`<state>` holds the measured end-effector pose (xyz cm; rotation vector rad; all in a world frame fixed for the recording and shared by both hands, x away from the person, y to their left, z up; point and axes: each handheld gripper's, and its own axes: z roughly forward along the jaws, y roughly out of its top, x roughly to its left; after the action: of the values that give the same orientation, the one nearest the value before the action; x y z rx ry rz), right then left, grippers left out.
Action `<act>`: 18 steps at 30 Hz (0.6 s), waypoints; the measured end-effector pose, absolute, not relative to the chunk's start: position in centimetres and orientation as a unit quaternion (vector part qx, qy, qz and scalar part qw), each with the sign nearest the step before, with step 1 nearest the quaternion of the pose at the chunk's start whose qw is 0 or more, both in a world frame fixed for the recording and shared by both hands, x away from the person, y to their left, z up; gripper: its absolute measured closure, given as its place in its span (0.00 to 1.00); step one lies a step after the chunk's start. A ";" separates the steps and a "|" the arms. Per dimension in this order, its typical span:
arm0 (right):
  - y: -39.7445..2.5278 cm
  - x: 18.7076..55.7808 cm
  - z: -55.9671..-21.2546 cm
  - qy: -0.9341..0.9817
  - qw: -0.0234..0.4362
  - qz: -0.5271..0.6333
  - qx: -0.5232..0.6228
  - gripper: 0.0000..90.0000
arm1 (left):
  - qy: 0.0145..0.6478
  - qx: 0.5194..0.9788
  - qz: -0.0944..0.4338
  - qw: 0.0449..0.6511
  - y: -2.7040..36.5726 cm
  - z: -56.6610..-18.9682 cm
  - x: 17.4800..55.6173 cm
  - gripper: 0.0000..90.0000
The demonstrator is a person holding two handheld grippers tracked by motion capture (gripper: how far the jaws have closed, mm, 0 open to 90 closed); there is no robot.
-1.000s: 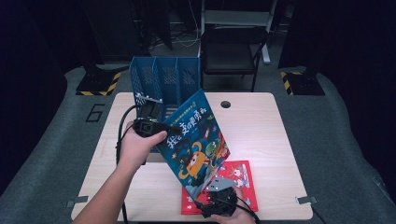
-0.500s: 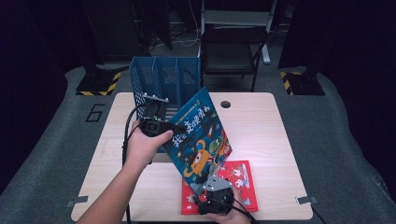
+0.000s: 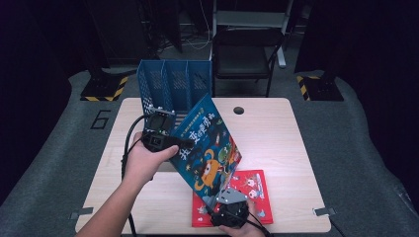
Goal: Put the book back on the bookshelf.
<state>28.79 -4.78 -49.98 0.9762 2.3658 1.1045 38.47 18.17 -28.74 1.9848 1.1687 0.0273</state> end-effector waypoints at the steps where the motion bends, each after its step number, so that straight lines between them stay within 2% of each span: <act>1: -4.8 28.8 -50.0 0.835 0.177 0.391 0.345 0.25 | 0.464 0.787 0.011 0.407 18.2 -28.7 38.4 0.79; 11: -4.9 28.8 -50.0 0.834 0.177 0.391 0.346 0.26 | 0.459 0.793 0.010 0.400 18.9 -28.1 37.3 0.76; 18: -4.8 28.7 -49.9 0.834 0.176 0.390 0.349 0.26 | 0.457 0.793 0.011 0.402 19.9 -27.8 36.6 0.80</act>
<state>28.74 -4.85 -49.95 0.9884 2.3605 1.1057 36.58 19.91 -27.81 2.0057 1.1552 0.0285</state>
